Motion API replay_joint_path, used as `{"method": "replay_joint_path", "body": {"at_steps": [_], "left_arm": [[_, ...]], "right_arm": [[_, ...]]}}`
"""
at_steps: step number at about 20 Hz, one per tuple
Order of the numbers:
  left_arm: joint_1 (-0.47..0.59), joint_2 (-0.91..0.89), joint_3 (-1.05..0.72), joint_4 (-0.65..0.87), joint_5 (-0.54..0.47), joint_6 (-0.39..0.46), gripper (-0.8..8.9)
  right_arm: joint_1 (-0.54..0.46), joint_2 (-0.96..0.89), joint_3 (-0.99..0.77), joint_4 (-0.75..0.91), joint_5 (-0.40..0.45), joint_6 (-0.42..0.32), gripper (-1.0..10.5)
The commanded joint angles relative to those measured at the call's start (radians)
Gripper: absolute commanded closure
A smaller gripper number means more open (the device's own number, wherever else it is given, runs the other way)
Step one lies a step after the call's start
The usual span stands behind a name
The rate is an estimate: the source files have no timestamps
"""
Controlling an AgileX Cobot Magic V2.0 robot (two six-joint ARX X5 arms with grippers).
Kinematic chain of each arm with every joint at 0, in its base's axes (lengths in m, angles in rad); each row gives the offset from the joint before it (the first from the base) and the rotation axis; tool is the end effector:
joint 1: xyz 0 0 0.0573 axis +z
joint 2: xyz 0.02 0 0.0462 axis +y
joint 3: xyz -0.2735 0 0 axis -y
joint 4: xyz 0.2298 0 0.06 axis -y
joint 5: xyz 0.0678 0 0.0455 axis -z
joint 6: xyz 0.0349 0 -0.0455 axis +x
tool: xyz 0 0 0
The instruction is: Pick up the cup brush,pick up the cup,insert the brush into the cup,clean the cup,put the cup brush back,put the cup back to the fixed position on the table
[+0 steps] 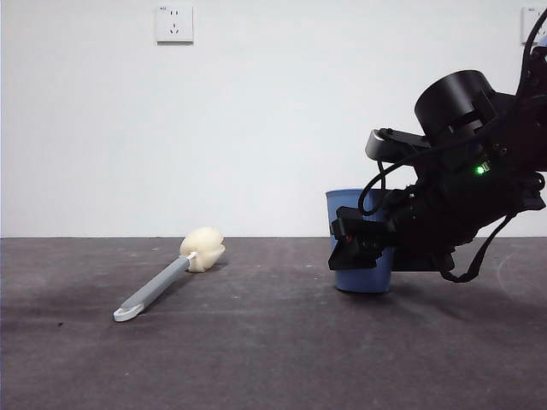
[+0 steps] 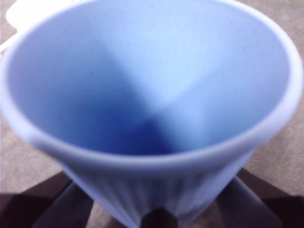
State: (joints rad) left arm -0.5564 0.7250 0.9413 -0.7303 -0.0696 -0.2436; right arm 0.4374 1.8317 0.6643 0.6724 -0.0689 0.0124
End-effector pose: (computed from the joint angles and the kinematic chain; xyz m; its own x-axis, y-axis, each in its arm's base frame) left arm 0.1000 -0.0593 0.3423 0.7744 -0.3997 -0.4905 0.3607 0.9158 -0.1768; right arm 0.2945 0.1404 0.1312 0.7661 0.4342 -0.4739 -0.4721 0.8805 0.0436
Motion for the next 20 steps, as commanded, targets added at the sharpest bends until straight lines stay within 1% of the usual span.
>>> {"method": "replay_joint_path", "body": {"at_steps": [1,3,5,7,9,12,14,16,20], "left_arm": [[0.002,-0.002,-0.005,0.01,-0.008,0.009,4.04],[0.002,-0.002,-0.005,0.003,-0.008,0.009,4.04],[0.002,-0.002,-0.005,-0.004,-0.008,0.009,4.04],[0.002,-0.002,-0.005,-0.005,-0.008,0.009,4.04],[0.002,-0.002,-0.005,-0.013,-0.008,0.009,4.04],[0.002,-0.002,-0.005,-0.031,-0.008,0.009,4.04],[0.002,-0.002,-0.005,-0.038,-0.008,0.009,4.04],[0.002,-0.002,-0.005,-0.044,-0.008,0.009,4.04],[0.002,-0.001,-0.005,-0.045,-0.008,0.009,4.04]], "right_arm": [[0.003,0.033,-0.015,-0.069,-0.01,-0.006,9.1],[0.003,0.033,-0.015,-0.098,-0.01,-0.006,7.2],[0.003,0.033,-0.015,-0.124,-0.01,-0.006,5.7],[0.003,0.033,-0.015,-0.144,-0.009,-0.006,5.0],[0.003,0.032,-0.015,-0.152,-0.009,-0.004,4.6],[0.003,0.031,-0.015,-0.162,-0.009,0.0,4.6],[0.003,0.024,-0.015,-0.172,-0.011,0.017,4.6],[0.003,0.002,-0.015,-0.216,-0.01,0.024,4.6],[0.004,-0.088,-0.015,-0.375,-0.011,0.024,4.6]]}}
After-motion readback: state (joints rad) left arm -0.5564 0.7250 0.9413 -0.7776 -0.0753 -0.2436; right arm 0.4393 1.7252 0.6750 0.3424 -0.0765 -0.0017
